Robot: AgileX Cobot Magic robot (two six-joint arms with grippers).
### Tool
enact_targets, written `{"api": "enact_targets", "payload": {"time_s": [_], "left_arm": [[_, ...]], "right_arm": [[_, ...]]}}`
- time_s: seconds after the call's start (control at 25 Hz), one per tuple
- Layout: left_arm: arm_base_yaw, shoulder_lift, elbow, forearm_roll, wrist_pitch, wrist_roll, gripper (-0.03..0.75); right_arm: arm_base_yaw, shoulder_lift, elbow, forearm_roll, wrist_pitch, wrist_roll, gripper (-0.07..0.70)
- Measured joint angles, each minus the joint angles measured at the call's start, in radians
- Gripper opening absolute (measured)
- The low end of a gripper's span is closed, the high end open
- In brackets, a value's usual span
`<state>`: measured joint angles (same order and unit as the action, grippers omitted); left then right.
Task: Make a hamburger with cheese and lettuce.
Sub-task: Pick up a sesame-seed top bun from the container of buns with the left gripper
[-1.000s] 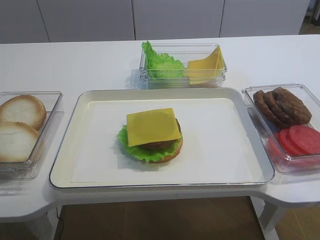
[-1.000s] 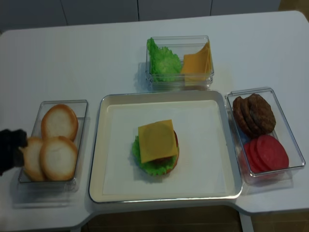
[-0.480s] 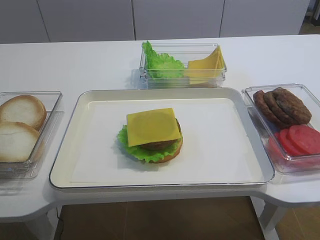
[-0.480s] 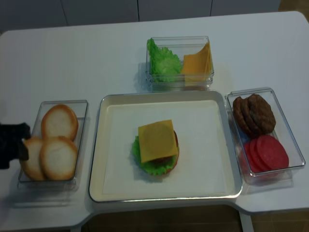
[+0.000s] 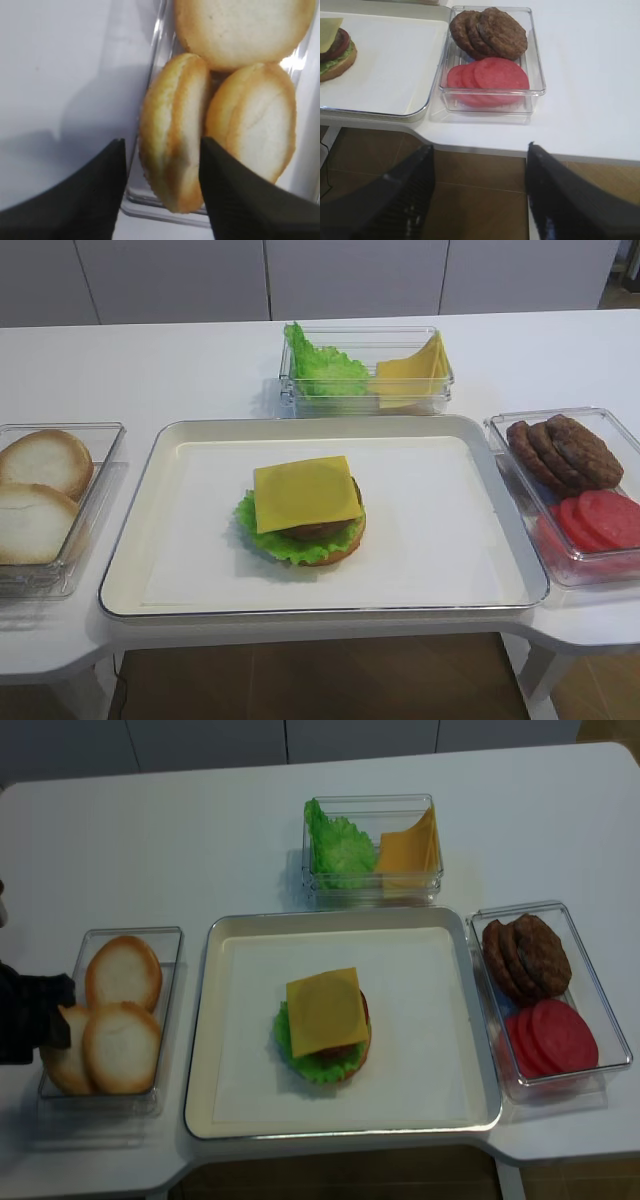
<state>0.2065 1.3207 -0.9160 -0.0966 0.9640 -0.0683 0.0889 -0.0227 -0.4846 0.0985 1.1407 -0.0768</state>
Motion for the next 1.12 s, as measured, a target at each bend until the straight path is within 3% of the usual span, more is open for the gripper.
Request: {"api": "enact_targets", "payload": {"time_s": [0.32,1.12], "left_arm": [[0.0,0.031,0.0,-0.003,-0.019,0.001,0.349],[-0.017,0.059,-0.001,0.025,-0.024,0.008,0.231]], "right_arm": [[0.0,0.0,0.0,0.0,0.0,0.0,0.445],[0.0,0.0,0.0,0.0,0.0,0.0,0.445]]}}
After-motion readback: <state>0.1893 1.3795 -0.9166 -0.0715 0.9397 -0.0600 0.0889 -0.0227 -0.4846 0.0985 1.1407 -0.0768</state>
